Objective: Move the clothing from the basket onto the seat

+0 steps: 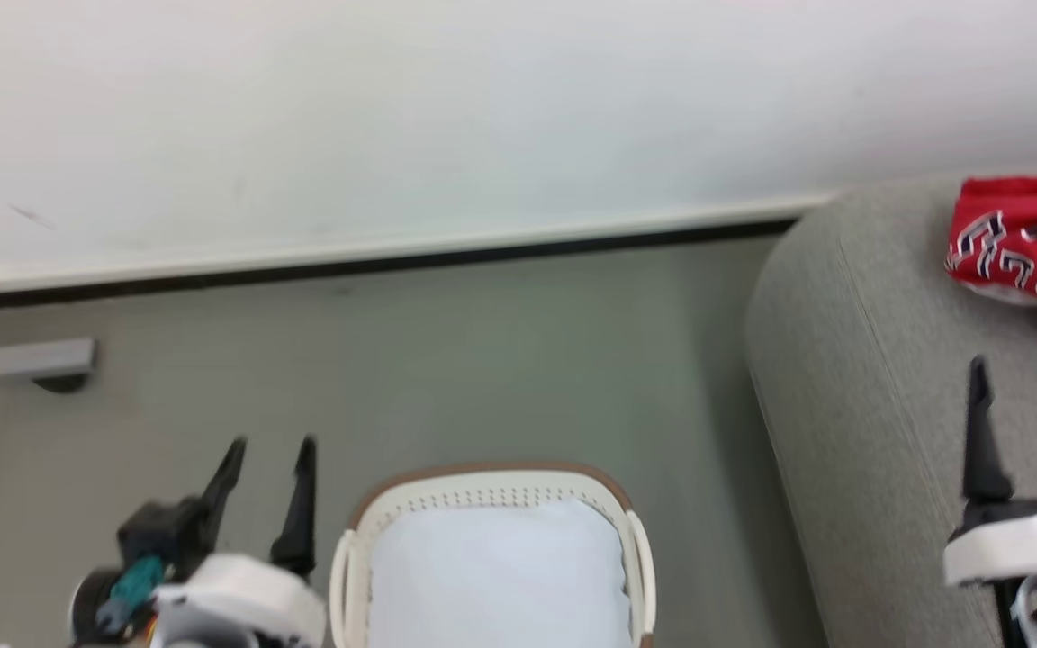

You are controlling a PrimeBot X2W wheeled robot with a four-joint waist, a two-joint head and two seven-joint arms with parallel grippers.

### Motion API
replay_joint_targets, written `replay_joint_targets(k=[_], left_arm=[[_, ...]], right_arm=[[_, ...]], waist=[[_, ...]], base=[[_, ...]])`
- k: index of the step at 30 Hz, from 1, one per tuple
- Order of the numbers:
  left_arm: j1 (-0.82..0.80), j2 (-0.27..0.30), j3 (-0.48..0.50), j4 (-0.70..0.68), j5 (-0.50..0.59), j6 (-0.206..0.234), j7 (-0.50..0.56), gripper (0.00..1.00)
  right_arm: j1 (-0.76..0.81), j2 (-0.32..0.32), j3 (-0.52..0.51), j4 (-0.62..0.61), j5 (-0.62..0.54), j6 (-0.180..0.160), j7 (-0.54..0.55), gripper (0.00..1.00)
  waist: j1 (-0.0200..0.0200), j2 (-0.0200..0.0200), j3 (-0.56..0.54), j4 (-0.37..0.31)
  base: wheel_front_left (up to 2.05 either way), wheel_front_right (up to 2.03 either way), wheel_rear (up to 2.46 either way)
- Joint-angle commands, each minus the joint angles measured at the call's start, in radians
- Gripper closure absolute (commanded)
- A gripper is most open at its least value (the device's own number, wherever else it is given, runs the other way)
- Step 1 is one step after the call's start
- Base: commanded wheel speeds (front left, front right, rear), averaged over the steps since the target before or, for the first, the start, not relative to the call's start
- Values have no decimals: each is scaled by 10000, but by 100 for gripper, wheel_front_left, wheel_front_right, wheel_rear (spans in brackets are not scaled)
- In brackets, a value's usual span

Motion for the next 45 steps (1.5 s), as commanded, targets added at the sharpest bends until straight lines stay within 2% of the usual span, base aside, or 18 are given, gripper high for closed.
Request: replay_joint_targets(k=[1, 7, 11, 19, 26, 45], left_arm=[[343, -55, 161, -29, 109, -16, -20, 0], [1637, -468, 1029, -59, 589, -231, -21, 0], [2146, -724, 1505, -55, 909, -524, -20, 0], [2872, -1302, 2324, -99, 1572, -811, -21, 0], [3144, -1698, 2715, -94, 1968, -1121, -21, 0], [3127, -2261, 3330, -46, 2802, -1828, -22, 0]], right_arm=[[309, 28, 134, -61, -96, -26, -8, 0], [1409, 99, 552, -88, 227, -26, -8, 0], [1878, 108, 740, -58, 704, -26, -8, 0], [2397, 104, 1187, 176, 969, -26, -9, 0], [2526, 105, 1499, 469, 1093, -26, -9, 0], [2386, 107, 1710, 1000, 1197, -26, -9, 0]], waist=[[4, 0, -544, 396], [4, 0, -1282, 656], [4, 0, -1484, 740], [4, 0, -1769, 751], [4, 0, -1813, 799], [4, 0, -1828, 721]], base=[[0, 0, 0], [0, 0, 0], [0, 0, 0], [0, 0, 0], [0, 0, 0], [0, 0, 0]])
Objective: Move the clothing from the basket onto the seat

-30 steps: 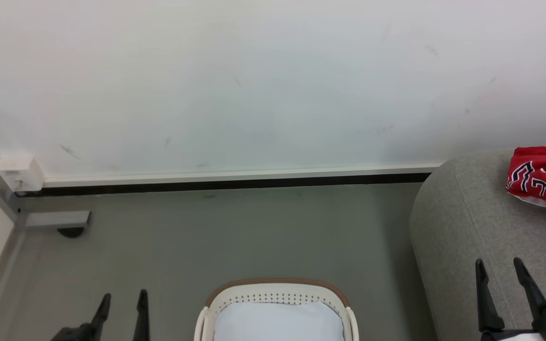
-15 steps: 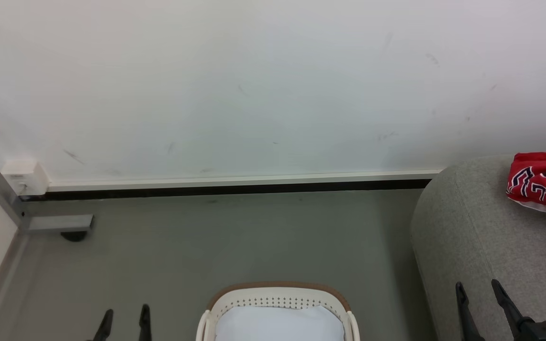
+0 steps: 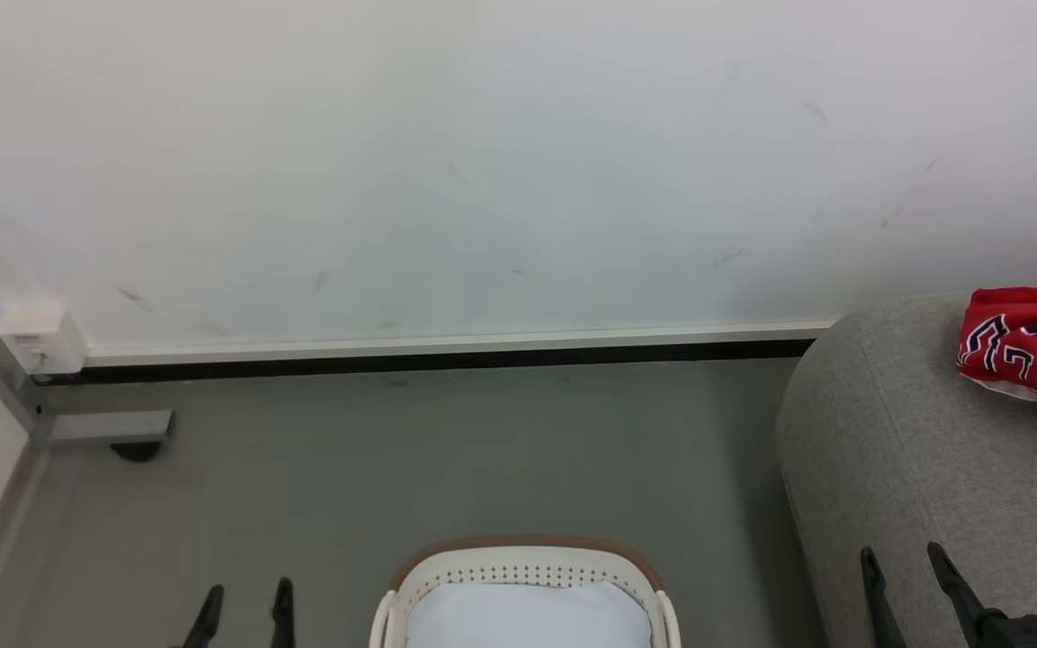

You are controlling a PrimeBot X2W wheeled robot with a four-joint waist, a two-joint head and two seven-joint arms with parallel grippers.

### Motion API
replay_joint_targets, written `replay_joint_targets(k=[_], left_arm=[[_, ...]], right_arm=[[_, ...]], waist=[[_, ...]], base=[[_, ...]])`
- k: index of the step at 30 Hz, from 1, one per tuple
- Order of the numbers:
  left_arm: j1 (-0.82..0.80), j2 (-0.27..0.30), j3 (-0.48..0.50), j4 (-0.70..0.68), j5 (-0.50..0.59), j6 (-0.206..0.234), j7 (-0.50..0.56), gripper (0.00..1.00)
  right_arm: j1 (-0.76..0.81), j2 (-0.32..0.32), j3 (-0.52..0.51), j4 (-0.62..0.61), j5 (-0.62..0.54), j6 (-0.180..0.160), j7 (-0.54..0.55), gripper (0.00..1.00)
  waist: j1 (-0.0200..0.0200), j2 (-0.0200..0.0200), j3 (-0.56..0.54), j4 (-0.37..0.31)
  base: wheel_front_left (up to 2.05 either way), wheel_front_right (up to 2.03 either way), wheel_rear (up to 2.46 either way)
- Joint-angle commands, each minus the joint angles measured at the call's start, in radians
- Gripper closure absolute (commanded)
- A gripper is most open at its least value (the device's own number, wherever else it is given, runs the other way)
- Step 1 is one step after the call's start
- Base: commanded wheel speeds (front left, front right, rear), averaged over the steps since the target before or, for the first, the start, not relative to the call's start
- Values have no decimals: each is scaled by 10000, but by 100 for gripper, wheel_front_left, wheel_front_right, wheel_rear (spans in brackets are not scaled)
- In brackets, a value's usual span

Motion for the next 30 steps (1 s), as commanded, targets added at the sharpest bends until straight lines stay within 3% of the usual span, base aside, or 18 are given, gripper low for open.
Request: replay_joint_targets(k=[1, 4, 5, 11, 30], left_arm=[[5, -13, 42, 25, 103, -29, -18, 0], [-15, -55, 125, 43, 240, -141, -18, 0], [-13, -69, 90, 19, 128, -173, 0, 100], [101, -230, 27, 473, 36, -191, 60, 100], [-425, -360, 511, 409, -3321, -606, 978, 100]], right_arm=[[-33, -22, -3, 14, 114, -26, -3, 0], [-61, -22, 25, 63, 148, -26, -3, 0], [-23, 0, 35, 50, 29, 0, 0, 100], [188, 116, 27, 474, 110, 0, 41, 100], [-73, 76, -226, -5, 3741, -4, 957, 100]], waist=[[0, -1, -3, 3], [0, -1, -3, 12], [0, -1, -3, 9], [0, -1, 0, 8], [0, -1, 64, 29]], base=[[0, 0, 0], [0, 0, 0], [0, 0, 0], [0, 0, 0], [0, 0, 0]])
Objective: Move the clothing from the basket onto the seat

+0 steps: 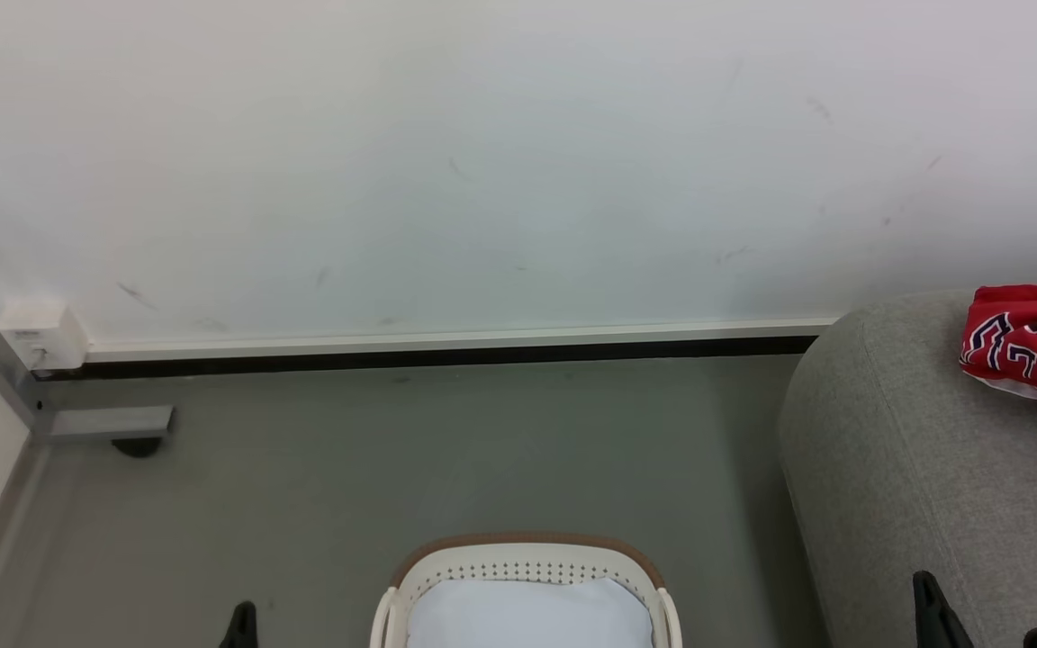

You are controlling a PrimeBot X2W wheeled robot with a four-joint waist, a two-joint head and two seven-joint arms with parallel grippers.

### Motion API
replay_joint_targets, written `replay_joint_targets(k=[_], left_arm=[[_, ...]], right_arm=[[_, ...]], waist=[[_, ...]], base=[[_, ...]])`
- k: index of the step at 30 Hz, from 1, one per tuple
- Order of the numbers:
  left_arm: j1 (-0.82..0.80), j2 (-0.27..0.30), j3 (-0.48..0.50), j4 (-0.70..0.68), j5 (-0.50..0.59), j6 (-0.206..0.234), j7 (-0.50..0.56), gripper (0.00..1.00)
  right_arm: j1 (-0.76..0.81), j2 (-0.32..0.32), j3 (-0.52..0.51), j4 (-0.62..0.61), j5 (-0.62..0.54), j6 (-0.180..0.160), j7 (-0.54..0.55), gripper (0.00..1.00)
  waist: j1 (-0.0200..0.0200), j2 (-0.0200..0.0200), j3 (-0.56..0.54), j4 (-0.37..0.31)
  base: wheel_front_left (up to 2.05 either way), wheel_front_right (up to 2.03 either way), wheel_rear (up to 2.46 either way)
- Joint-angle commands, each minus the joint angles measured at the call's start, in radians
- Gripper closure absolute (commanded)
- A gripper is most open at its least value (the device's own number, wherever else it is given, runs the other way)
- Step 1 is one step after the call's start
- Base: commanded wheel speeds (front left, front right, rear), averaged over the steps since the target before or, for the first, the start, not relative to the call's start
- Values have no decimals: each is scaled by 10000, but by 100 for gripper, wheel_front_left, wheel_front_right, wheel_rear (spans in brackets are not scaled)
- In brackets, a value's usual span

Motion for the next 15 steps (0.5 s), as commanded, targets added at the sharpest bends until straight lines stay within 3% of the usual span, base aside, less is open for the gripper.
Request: replay_joint_targets(k=[1, 15], left_arm=[[-299, 29, 121, -178, -552, -75, 116, 100], [-615, -52, 403, -222, -2575, -328, 663, 100]], right_arm=[[-292, -85, -64, -243, 572, -4, 108, 100], [-455, -110, -219, -529, 2764, -7, 662, 100]], waist=[[0, 0, 7, 3], [0, 0, 54, 18]], base=[[0, 0, 0], [0, 0, 0]])
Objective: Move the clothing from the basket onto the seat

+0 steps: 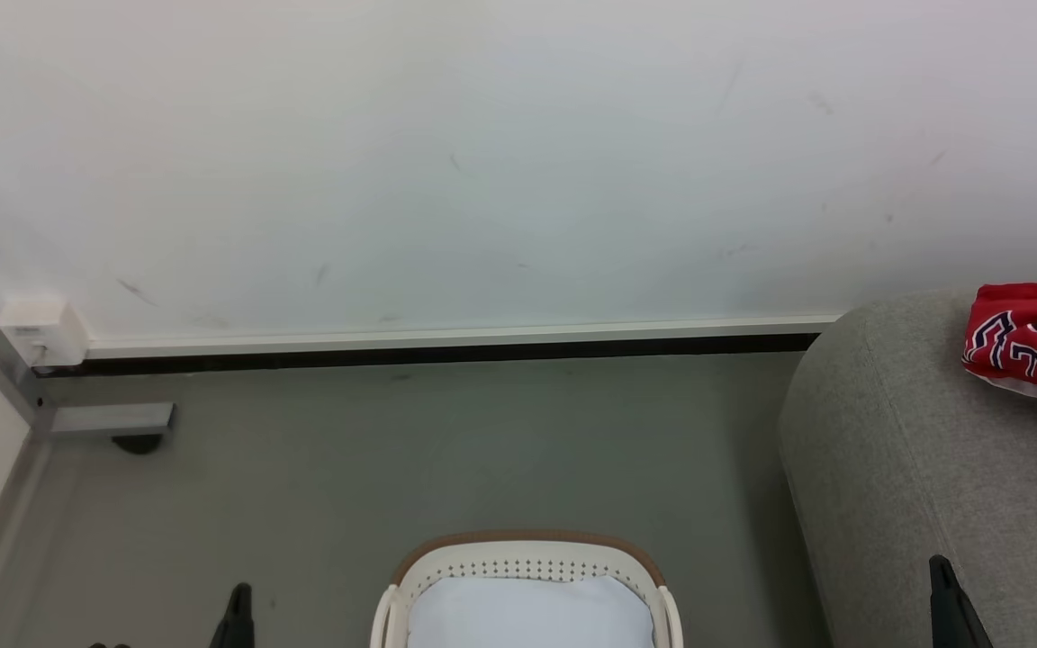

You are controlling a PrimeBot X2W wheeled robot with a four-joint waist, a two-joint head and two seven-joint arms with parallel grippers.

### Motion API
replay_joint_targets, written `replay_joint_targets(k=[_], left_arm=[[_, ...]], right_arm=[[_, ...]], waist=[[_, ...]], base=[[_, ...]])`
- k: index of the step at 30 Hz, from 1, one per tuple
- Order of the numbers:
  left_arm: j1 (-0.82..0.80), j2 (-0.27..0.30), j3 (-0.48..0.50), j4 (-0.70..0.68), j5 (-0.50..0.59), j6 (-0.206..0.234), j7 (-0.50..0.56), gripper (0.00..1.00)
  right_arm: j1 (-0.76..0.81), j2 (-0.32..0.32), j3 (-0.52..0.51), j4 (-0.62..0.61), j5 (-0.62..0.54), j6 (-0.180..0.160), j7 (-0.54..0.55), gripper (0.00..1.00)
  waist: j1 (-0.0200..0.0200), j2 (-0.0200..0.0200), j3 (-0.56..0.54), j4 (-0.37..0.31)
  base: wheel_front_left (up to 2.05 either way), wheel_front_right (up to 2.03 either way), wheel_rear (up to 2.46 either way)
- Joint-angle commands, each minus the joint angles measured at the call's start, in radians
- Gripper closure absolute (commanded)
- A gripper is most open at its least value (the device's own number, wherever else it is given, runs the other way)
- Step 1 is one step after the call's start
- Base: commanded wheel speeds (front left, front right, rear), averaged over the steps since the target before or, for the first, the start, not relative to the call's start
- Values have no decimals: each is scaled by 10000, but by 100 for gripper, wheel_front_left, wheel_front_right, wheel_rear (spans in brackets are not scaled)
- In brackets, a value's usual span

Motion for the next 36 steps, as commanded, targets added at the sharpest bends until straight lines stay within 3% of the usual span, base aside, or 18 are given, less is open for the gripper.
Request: replay_joint_targets(k=[1, 36], left_arm=[[-288, 23, 114, -157, -450, -86, 108, 100], [-867, -132, 655, -219, -4273, -568, 1154, 100]], right_arm=[[-322, -95, -73, -214, 512, -7, 93, 100], [-620, -146, -370, -740, 4635, -13, 1148, 100]], waist=[[0, 0, 7, 2], [0, 0, 120, 39]], base=[[0, 0, 0], [0, 0, 0]])
